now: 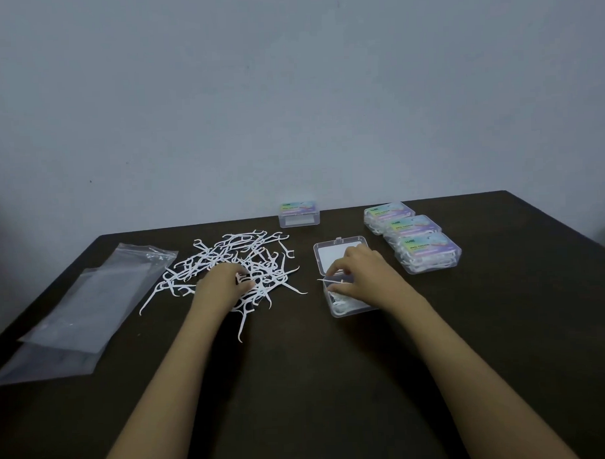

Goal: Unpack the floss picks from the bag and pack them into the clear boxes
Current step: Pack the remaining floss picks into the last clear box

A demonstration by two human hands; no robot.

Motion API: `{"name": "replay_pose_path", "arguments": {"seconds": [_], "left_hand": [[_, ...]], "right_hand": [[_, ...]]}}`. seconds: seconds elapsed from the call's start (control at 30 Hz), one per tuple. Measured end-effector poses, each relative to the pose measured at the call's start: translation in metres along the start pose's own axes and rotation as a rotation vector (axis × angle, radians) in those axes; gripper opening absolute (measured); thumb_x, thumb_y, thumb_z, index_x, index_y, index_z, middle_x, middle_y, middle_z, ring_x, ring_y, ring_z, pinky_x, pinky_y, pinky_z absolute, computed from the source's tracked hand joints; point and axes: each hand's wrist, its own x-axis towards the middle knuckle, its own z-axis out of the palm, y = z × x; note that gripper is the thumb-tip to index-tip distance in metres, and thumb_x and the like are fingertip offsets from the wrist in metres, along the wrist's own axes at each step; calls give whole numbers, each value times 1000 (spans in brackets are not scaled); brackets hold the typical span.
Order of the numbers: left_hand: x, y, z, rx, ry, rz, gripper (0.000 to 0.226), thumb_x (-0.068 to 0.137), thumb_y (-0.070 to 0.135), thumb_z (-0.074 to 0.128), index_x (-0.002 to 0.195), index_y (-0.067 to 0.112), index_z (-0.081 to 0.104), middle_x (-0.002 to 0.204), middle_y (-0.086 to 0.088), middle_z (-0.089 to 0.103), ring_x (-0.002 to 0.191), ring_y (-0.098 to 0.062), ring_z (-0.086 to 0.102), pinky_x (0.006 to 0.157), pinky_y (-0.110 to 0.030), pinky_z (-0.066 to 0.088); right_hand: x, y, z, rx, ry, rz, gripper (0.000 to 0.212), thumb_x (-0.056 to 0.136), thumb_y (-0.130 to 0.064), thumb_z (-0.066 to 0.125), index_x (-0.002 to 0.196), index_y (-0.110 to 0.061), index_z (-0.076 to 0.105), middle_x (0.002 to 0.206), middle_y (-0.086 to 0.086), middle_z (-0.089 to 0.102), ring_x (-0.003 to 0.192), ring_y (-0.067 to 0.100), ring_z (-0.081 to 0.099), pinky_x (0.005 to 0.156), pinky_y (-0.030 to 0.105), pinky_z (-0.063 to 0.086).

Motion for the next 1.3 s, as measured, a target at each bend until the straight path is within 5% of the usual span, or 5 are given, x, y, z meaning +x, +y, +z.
{"name": "replay_pose_path", "arguments": {"seconds": [0.5, 0.67, 0.9, 1.03, 1.3], "left_hand": [[6, 19, -5, -131, 7, -85, 18, 78, -6, 61, 90, 5, 69, 101, -14, 64, 83, -22, 57, 69, -24, 42], [6, 21, 0, -162, 4, -91, 15, 81, -2, 59, 87, 9, 67, 96, -13, 63, 70, -17, 53, 60, -23, 42], [3, 28, 3, -155, -32, -113, 36, 76, 40, 72, 94, 14, 55, 96, -1, 55, 99, -22, 55, 89, -36, 44], [3, 33, 10, -178, -47, -141, 41, 73, 28, 78, 103, 13, 53, 106, -6, 59, 106, -26, 55, 96, -40, 42], [2, 31, 15, -318, 49, -99, 23, 76, 13, 73, 91, 16, 55, 78, 0, 56, 89, -26, 59, 88, -40, 48]], "right_hand": [[1, 5, -1, 16, 74, -33, 24, 88, -36, 59, 101, -19, 69, 101, 0, 65, 94, 11, 53, 91, 28, 36], [-2, 9, -6, 39, -66, -39, 22, 87, -30, 60, 102, -18, 72, 101, 1, 66, 92, 11, 55, 85, 27, 40], [-7, 26, -19, 184, 7, 41, 20, 85, -27, 64, 102, -20, 72, 99, -3, 60, 77, 3, 46, 68, 12, 37], [-10, 40, -25, 238, 45, 138, 16, 85, -17, 64, 100, -15, 72, 95, -3, 56, 75, 4, 48, 62, 8, 36], [-5, 41, -18, 229, -25, 162, 8, 80, -24, 70, 84, -21, 65, 92, -4, 51, 73, 6, 48, 62, 13, 38]]}}
